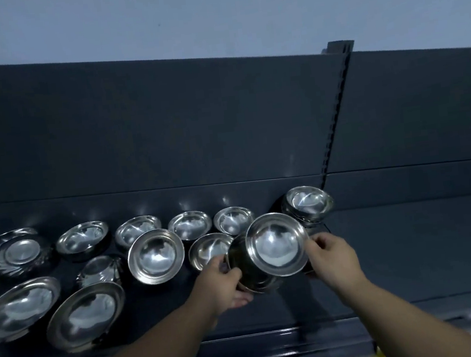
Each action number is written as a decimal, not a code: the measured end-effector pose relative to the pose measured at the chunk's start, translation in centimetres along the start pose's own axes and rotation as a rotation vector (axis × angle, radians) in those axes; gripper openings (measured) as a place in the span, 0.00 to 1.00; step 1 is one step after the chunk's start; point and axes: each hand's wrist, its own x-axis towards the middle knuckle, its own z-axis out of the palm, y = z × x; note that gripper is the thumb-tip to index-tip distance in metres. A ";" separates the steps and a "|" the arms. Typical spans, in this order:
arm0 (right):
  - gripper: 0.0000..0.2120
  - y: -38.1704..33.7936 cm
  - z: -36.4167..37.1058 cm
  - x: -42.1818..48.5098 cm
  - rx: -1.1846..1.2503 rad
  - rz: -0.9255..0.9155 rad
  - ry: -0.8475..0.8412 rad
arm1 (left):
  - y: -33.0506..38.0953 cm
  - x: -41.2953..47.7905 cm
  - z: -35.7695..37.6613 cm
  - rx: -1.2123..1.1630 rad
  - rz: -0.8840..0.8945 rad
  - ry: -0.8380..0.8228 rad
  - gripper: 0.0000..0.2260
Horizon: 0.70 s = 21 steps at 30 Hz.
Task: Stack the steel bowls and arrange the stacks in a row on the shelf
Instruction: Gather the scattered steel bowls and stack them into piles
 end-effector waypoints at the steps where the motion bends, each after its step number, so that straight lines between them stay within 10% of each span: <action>1: 0.11 0.3 -0.3 0.1 -0.006 -0.004 -0.004 | -0.3 0.2 0.9 0.004 -0.016 -0.029 0.20; 21: 0.08 6.5 -0.7 6.2 -0.055 0.022 -0.125 | -0.9 4.9 7.0 -0.157 -0.098 -0.064 0.19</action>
